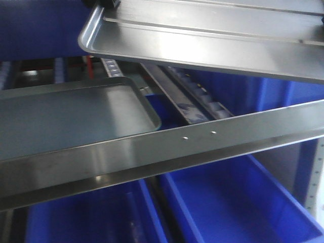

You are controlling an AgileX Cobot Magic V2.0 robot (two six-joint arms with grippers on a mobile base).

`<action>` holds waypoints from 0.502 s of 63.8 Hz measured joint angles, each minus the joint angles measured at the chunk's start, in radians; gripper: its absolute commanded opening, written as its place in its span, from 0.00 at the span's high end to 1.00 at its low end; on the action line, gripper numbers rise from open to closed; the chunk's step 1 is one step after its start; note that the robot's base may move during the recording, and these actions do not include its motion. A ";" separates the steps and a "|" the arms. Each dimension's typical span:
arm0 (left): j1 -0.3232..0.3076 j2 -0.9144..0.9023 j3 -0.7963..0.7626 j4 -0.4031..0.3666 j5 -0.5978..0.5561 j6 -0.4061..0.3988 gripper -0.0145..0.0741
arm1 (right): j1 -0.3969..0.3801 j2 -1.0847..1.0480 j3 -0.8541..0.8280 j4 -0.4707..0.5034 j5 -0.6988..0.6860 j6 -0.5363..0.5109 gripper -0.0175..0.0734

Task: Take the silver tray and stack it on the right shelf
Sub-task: 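Bring the held tray above the grey-blue tray on the other shelf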

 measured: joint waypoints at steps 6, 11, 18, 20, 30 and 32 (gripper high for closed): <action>0.000 0.000 0.000 0.000 0.000 0.000 0.94 | 0.000 0.000 0.000 0.000 0.000 0.000 0.74; 0.000 0.000 0.000 0.000 0.000 0.000 0.94 | 0.000 0.000 0.000 0.000 0.000 0.000 0.74; 0.000 0.000 0.000 0.000 0.000 0.000 0.94 | 0.000 0.000 0.000 0.000 0.000 0.000 0.74; 0.000 0.000 0.000 0.000 0.002 0.000 0.94 | 0.000 0.000 0.000 0.000 -0.002 0.000 0.74; 0.000 0.000 0.000 0.000 0.004 0.000 0.94 | 0.000 0.000 0.000 0.000 -0.002 0.000 0.74; 0.000 0.000 0.000 0.000 0.004 0.000 0.94 | 0.000 0.000 0.000 0.000 -0.002 0.000 0.74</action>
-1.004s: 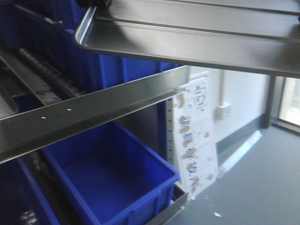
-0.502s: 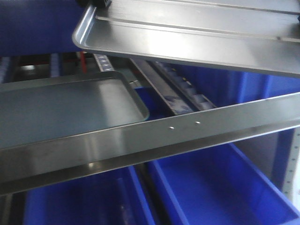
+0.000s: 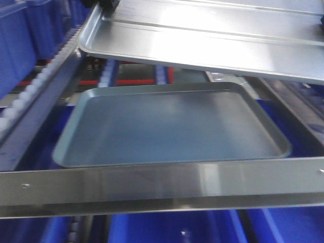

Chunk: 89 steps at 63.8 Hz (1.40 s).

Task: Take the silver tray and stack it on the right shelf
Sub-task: 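Bring the held tray above the grey-blue tray on the other shelf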

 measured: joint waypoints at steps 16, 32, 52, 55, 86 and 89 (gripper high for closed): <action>0.000 0.000 0.000 0.000 0.002 0.000 0.94 | 0.000 0.000 0.000 0.000 0.000 0.000 0.74; 0.000 0.000 0.000 0.000 0.002 0.000 0.94 | 0.000 0.000 0.000 0.000 0.000 0.000 0.74; 0.000 0.000 0.000 0.000 0.002 0.000 0.94 | 0.000 0.000 0.000 0.000 0.000 0.000 0.74; 0.000 0.000 0.000 0.000 0.002 0.000 0.94 | 0.000 0.000 0.000 0.000 0.000 0.000 0.74; 0.000 0.000 0.000 0.000 0.002 0.000 0.94 | 0.000 0.000 0.000 0.000 0.000 0.000 0.74; 0.000 0.000 0.000 0.000 0.002 0.000 0.94 | 0.000 0.000 0.000 0.000 -0.002 0.000 0.74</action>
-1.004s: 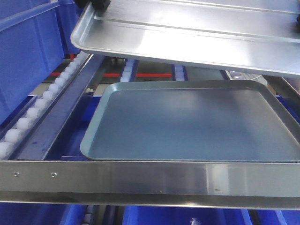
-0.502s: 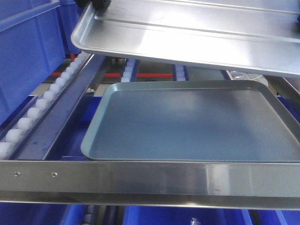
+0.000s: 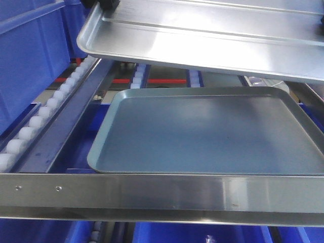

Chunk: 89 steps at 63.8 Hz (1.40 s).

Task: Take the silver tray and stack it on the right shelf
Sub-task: 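Bring the held tray above the grey-blue tray on the other shelf, then lower the silver tray onto the grey-blue tray with both grippers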

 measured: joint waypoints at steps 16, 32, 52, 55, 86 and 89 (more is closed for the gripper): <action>0.000 0.000 0.000 0.000 -0.002 0.000 0.94 | 0.000 0.000 0.000 0.000 -0.004 0.000 0.74; 0.000 0.000 0.000 0.006 -0.027 0.002 0.94 | 0.000 0.000 0.000 -0.007 -0.004 0.000 0.74; 0.068 0.108 -0.004 0.012 -0.077 0.010 0.94 | -0.008 0.101 -0.107 -0.015 0.041 -0.030 0.74; 0.085 0.137 -0.005 0.007 -0.101 0.010 0.94 | -0.025 0.139 -0.130 -0.015 0.046 -0.035 0.74; 0.184 0.387 -0.010 -0.034 -0.283 0.011 0.94 | -0.165 0.493 -0.173 0.002 -0.081 -0.061 0.74; 0.188 0.404 -0.011 -0.036 -0.286 0.011 0.94 | -0.166 0.520 -0.173 0.002 -0.092 -0.061 0.74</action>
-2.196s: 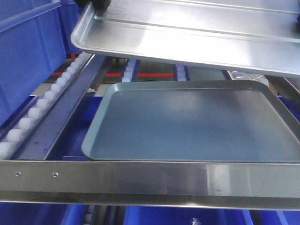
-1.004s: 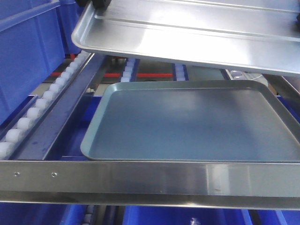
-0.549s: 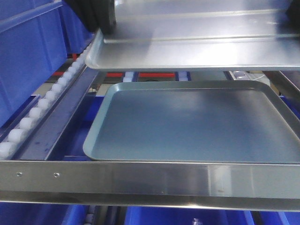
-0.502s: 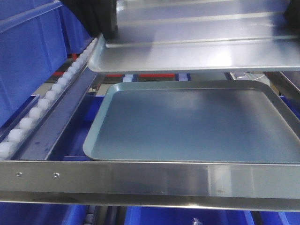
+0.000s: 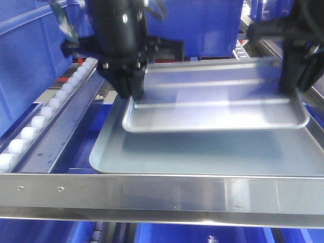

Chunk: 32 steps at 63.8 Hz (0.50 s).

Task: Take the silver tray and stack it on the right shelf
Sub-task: 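Lower the silver tray onto the grey-blue tray with both grippers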

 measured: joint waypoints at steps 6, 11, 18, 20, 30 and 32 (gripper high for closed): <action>0.004 0.030 0.000 -0.005 -0.010 0.000 0.94 | -0.002 0.038 0.000 0.000 -0.020 0.000 0.74; 0.008 0.046 -0.001 -0.009 -0.017 0.000 0.94 | -0.002 0.056 0.000 0.000 -0.027 0.000 0.74; 0.022 0.056 -0.001 -0.032 -0.036 0.003 0.94 | -0.004 0.063 0.000 -0.004 -0.044 0.000 0.74; 0.027 0.056 -0.001 -0.044 -0.046 0.006 0.94 | -0.004 0.063 0.000 -0.008 -0.052 0.000 0.72; 0.065 0.058 -0.001 -0.145 -0.062 0.104 0.80 | -0.004 0.063 0.000 -0.014 -0.061 -0.006 0.50; 0.073 0.058 -0.001 -0.165 -0.062 0.128 0.73 | -0.004 0.063 0.000 -0.019 -0.063 -0.011 0.44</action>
